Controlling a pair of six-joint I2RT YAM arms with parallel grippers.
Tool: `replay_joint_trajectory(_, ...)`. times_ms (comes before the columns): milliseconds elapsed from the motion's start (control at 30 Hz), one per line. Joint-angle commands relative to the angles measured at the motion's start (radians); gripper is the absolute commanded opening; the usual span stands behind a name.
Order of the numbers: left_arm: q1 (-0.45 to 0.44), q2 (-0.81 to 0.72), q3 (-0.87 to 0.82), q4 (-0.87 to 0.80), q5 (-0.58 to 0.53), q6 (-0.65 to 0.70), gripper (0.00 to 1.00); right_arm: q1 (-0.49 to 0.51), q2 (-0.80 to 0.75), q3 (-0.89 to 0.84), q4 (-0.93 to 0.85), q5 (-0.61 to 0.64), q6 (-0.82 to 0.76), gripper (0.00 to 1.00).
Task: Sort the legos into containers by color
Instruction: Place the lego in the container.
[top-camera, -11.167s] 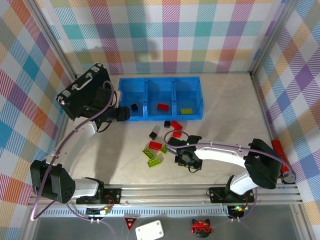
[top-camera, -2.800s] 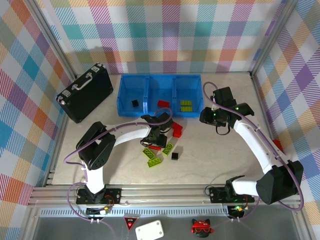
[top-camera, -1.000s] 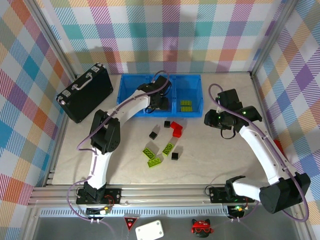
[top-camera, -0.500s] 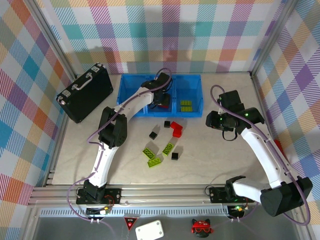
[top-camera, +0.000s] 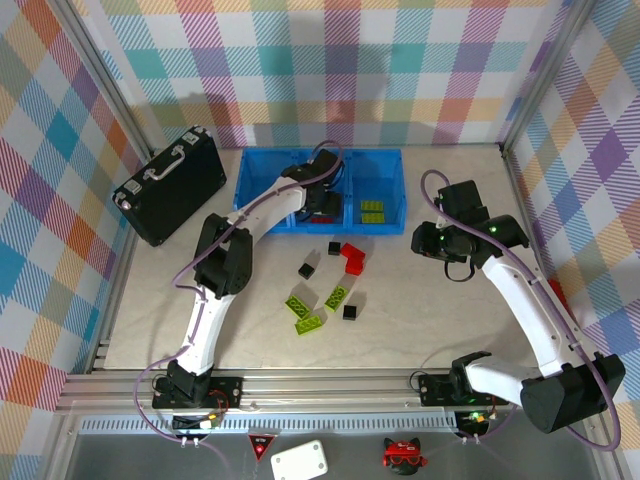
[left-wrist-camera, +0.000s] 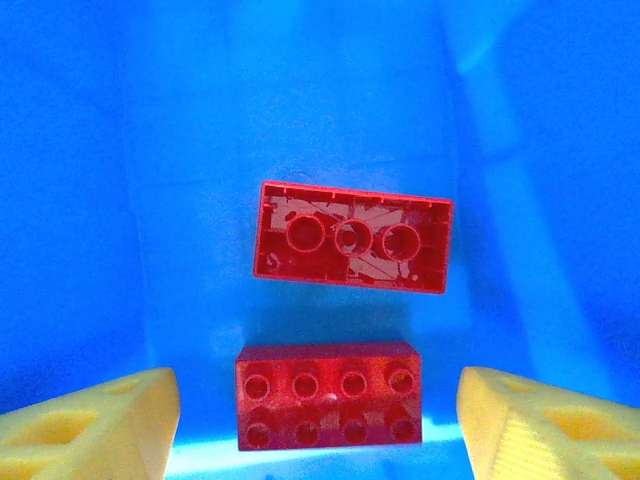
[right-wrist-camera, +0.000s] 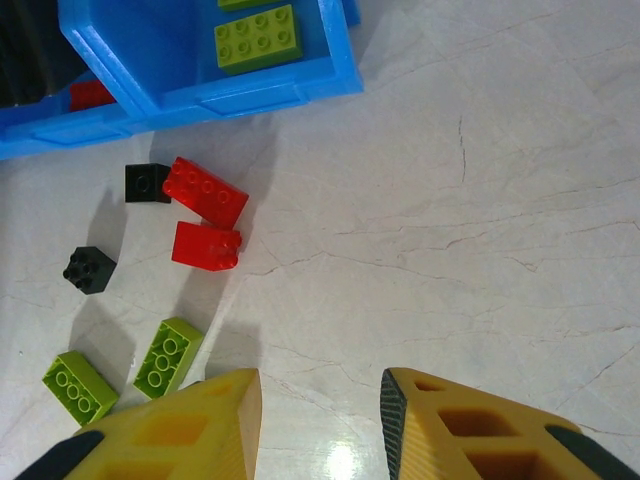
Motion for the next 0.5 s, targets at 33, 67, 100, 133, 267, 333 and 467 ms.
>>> replay_joint_trajectory(33, -0.002, -0.123, -0.017, -0.015, 0.018, -0.015, 0.72, -0.002, 0.001, 0.01, 0.007, -0.029, 0.011, 0.39)
replay_joint_trajectory(67, -0.004, -0.137, -0.023, -0.014, 0.02, -0.015, 0.72, -0.001, 0.004, 0.008, 0.007, -0.035, 0.013, 0.38)
replay_joint_trajectory(100, -0.005, -0.157, -0.034, -0.012, 0.023, -0.016, 0.72, 0.0, 0.004, 0.004, 0.012, -0.043, 0.015, 0.38)
replay_joint_trajectory(133, -0.008, -0.178, -0.045, -0.01, 0.027, -0.015, 0.71, -0.001, 0.007, -0.001, 0.014, -0.05, 0.016, 0.38)
replay_joint_trajectory(267, -0.012, -0.258, -0.1, -0.012, 0.045, -0.022, 0.71, 0.0, 0.016, -0.019, 0.025, -0.078, 0.026, 0.38)
replay_joint_trajectory(333, -0.017, -0.303, -0.144, -0.01, 0.06, -0.027, 0.7, 0.002, 0.02, -0.028, 0.029, -0.098, 0.033, 0.38)
replay_joint_trajectory(467, -0.025, -0.381, -0.24, -0.012, 0.083, -0.038, 0.7, 0.014, 0.026, -0.048, 0.037, -0.117, 0.047, 0.38)
